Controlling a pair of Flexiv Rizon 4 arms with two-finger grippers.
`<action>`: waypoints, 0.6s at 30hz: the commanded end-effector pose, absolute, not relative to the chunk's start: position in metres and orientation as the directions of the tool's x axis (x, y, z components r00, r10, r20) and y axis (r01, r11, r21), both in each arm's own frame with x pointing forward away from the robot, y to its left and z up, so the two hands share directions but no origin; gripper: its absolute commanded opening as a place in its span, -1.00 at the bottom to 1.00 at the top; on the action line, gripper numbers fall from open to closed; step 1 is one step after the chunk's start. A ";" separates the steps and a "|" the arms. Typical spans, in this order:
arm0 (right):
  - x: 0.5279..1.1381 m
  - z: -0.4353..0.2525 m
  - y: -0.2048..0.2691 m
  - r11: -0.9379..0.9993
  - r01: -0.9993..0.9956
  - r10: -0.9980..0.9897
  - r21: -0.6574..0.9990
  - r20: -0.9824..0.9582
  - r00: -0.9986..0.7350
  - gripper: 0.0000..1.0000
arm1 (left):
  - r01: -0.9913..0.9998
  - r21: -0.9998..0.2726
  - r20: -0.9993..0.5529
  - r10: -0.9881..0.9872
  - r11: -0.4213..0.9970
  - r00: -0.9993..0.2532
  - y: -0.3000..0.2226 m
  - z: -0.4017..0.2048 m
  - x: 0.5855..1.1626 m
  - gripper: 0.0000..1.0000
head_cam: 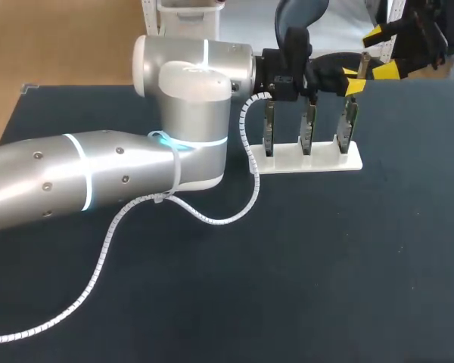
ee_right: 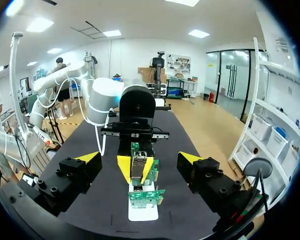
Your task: Pick up the optical module with the left hand, and insert it into the network port with the right hand.
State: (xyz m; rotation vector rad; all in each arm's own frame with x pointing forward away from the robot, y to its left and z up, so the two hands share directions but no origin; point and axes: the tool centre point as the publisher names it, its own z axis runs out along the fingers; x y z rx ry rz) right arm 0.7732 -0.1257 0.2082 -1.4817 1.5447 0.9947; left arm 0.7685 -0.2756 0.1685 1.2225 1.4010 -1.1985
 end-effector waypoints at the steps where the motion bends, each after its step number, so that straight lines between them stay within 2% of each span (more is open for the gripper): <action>1: 0.776 0.209 -0.123 0.033 -0.998 -0.389 0.058 -0.919 -0.066 1.00 | 0.993 -0.107 -0.985 0.129 0.039 -0.111 -0.277 0.169 0.771 -1.00; 18: 0.771 0.210 -0.118 -0.020 -0.998 -0.439 0.064 -0.897 -0.049 1.00 | 0.993 -0.107 -0.985 0.129 0.039 -0.111 -0.277 0.169 0.771 -1.00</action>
